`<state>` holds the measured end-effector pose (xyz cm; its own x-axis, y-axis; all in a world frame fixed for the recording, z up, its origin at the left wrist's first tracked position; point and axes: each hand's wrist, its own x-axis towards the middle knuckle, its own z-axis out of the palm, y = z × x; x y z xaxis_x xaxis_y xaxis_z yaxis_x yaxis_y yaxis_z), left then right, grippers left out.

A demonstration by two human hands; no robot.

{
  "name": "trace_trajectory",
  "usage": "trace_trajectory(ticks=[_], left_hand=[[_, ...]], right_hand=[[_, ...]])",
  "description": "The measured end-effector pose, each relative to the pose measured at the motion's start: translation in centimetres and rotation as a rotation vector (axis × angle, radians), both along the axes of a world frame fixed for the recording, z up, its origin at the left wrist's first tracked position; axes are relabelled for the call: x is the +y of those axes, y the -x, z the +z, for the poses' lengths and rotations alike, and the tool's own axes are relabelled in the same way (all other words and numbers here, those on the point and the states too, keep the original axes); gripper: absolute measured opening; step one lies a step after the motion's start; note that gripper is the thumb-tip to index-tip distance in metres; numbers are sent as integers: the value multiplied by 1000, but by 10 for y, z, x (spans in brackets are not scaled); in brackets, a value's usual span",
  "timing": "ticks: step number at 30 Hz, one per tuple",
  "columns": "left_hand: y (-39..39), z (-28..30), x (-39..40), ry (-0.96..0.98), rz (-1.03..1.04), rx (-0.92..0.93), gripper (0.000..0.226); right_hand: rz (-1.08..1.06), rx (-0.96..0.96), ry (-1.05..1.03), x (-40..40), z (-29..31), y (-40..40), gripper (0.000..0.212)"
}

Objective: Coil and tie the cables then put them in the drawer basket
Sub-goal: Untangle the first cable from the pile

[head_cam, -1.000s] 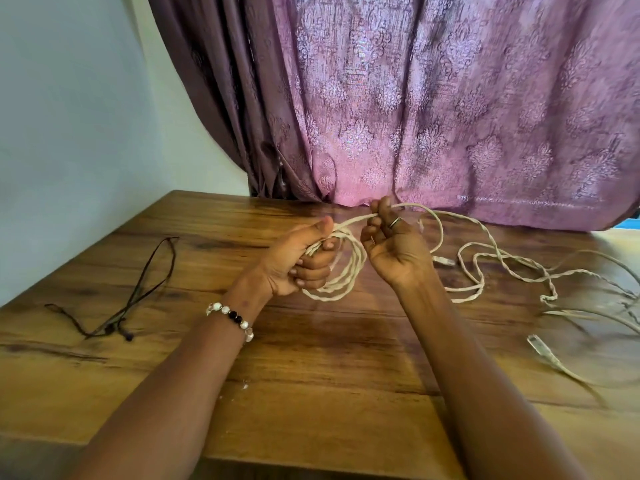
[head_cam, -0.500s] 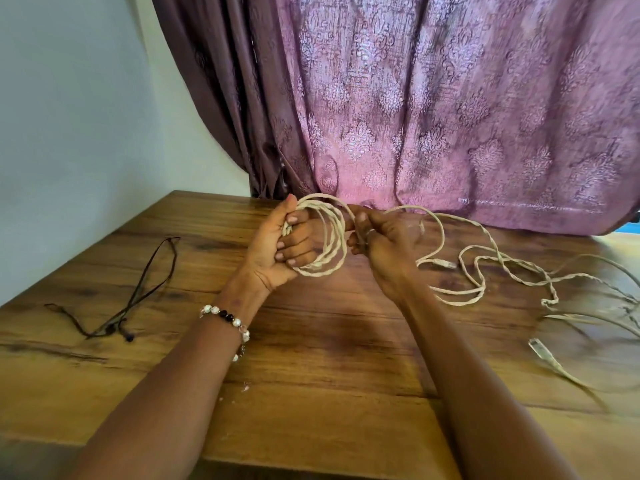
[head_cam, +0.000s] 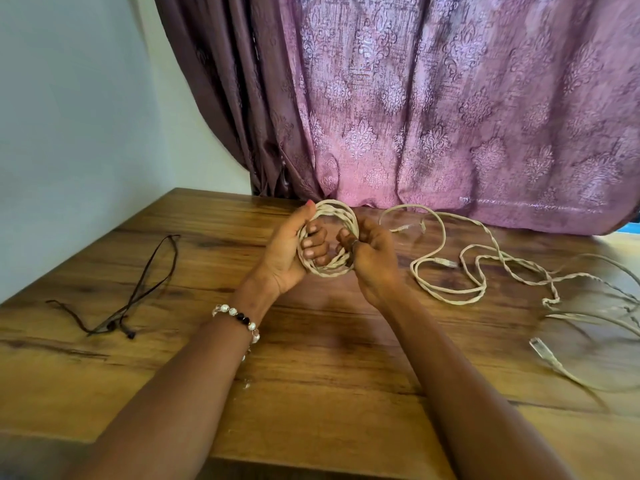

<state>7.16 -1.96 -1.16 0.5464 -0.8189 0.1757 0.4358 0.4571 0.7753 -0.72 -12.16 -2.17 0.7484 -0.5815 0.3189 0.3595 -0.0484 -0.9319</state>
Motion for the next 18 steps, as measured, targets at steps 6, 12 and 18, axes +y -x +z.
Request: trace_trajectory(ticks=[6, 12, 18], left_hand=[[-3, -2, -4, -178, 321, -144, 42], [2, 0, 0, -176, 397, -270, 34], [-11, -11, 9, -344, 446, -657, 19]], right_hand=[[33, 10, 53, -5, 3, 4, 18], [53, 31, 78, -2, 4, 6, 32], [11, 107, 190, -1, 2, 6, 25]])
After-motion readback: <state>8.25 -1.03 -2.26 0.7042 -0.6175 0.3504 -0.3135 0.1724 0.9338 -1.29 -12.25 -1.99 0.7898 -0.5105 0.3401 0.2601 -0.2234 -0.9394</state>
